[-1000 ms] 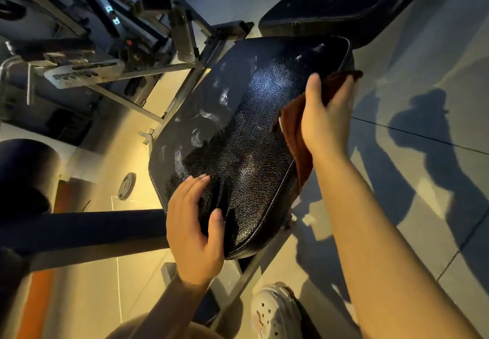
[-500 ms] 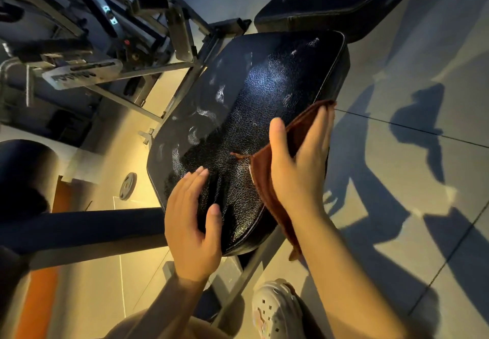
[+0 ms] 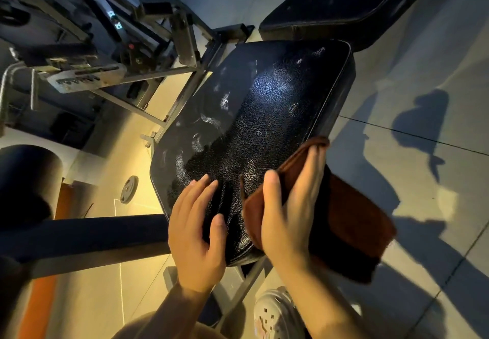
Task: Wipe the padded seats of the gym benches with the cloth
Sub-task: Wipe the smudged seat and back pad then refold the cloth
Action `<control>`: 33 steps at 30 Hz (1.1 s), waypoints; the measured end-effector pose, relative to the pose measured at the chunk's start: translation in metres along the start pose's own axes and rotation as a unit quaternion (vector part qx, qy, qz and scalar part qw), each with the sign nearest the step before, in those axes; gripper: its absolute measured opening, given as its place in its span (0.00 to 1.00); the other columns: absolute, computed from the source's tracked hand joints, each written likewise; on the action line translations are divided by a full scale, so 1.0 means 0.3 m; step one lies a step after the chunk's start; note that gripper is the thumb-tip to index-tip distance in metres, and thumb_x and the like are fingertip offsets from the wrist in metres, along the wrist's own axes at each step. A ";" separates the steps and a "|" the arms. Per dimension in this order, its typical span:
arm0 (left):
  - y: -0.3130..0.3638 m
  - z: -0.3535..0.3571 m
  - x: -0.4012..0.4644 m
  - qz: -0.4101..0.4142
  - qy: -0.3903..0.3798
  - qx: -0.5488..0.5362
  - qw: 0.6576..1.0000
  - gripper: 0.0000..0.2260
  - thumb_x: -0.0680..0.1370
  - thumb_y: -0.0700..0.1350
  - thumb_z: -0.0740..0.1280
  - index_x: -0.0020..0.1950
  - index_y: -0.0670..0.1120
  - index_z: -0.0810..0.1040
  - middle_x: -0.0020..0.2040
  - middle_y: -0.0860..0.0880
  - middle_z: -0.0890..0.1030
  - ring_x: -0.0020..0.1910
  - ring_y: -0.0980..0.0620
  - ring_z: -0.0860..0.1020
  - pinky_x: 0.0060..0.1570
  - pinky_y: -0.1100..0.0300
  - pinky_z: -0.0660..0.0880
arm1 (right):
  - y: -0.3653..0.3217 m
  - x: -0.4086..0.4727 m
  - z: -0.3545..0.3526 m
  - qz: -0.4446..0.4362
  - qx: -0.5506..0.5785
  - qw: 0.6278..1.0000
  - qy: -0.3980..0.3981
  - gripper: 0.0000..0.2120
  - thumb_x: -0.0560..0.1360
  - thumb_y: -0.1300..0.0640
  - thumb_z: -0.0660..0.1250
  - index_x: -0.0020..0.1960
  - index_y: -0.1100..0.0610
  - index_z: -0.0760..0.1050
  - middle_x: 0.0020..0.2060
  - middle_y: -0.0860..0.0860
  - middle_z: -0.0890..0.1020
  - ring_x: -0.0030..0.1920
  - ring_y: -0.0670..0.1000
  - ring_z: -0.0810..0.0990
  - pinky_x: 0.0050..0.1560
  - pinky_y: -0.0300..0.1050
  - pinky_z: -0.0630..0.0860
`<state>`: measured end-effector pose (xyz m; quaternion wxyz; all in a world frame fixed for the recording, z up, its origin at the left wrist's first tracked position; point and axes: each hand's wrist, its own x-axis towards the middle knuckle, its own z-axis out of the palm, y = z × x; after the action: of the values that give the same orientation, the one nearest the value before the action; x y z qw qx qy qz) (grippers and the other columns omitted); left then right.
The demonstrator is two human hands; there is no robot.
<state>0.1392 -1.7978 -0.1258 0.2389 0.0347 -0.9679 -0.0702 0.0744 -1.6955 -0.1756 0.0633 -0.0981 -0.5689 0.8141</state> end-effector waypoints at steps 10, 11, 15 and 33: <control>-0.011 0.008 -0.008 0.001 0.014 0.005 1.000 0.22 0.83 0.57 0.52 0.66 0.45 0.76 0.69 0.46 0.74 0.71 0.48 0.69 0.71 0.52 0.63 | -0.037 0.483 -0.043 0.005 -0.014 1.000 0.002 0.35 0.79 0.41 0.48 0.80 0.59 0.47 0.79 0.55 0.50 0.79 0.50 0.48 0.78 0.49 0.46; -0.011 0.008 -0.007 0.003 0.015 0.004 1.000 0.22 0.83 0.57 0.52 0.66 0.46 0.75 0.69 0.46 0.74 0.71 0.48 0.69 0.71 0.52 0.63 | -0.034 0.521 -0.045 0.000 -0.016 1.000 0.002 0.35 0.80 0.41 0.48 0.80 0.59 0.47 0.79 0.55 0.51 0.79 0.51 0.49 0.78 0.50 0.46; -0.010 0.012 -0.006 0.013 0.033 -0.005 0.999 0.18 0.81 0.49 0.55 0.66 0.46 0.74 0.68 0.45 0.75 0.70 0.47 0.70 0.70 0.48 0.65 | -0.003 0.492 -0.036 -0.015 -0.003 1.000 0.002 0.35 0.79 0.43 0.49 0.79 0.61 0.47 0.79 0.57 0.50 0.79 0.52 0.48 0.78 0.51 0.45; -0.030 0.025 -0.012 0.002 0.079 -0.031 0.996 0.21 0.82 0.50 0.52 0.69 0.44 0.74 0.67 0.51 0.73 0.68 0.58 0.68 0.68 0.68 0.58 | 0.046 -0.294 0.042 -0.014 -0.007 1.000 -0.001 0.34 0.79 0.33 0.45 0.76 0.51 0.43 0.76 0.45 0.48 0.78 0.42 0.46 0.75 0.34 0.44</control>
<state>0.1392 -1.8055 -0.1354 0.3156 0.0309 -0.9434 -0.0967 0.1573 -1.7308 -0.1765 0.0736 -0.0902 -0.5761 0.8091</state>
